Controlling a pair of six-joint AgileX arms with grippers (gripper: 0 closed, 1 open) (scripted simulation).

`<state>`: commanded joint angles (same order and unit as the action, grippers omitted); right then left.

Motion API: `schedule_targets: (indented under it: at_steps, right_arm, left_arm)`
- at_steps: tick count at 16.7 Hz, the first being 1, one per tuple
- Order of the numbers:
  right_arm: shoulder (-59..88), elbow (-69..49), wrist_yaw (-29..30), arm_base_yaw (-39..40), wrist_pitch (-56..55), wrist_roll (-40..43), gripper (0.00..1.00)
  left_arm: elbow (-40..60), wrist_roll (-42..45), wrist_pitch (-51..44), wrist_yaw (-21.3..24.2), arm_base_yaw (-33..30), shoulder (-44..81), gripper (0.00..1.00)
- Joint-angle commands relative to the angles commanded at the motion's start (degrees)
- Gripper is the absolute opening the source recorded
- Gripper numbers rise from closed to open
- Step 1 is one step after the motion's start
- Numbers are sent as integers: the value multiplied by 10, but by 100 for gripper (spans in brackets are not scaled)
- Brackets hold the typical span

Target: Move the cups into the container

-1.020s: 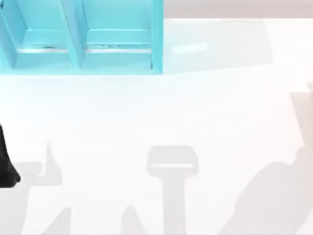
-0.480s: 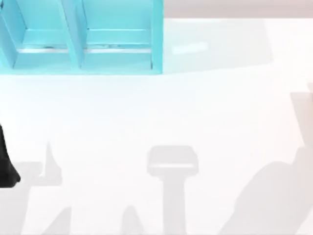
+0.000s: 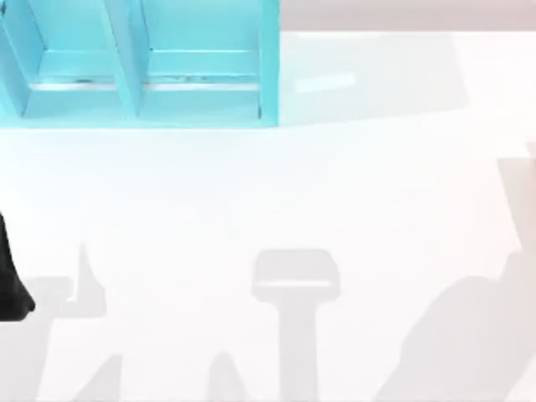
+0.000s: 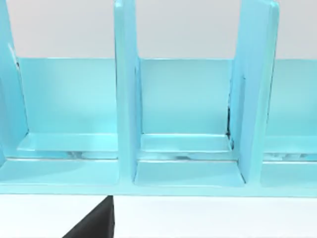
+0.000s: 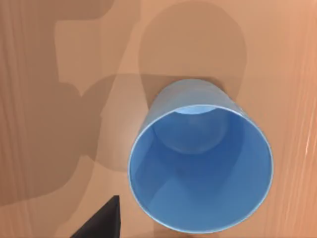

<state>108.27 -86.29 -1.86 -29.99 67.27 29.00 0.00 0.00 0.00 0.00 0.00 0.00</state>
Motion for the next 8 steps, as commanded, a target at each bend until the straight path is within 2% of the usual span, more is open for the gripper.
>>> schedule_targets:
  at_steps: [3,8]
  right_arm:
    - [4,-41,1,0,40,2,100]
    - [13,-176,0,-2,165,3,100]
  left_arm:
    - [0,0,0,0,0,0,100]
    - [0,0,0,0,0,0,100]
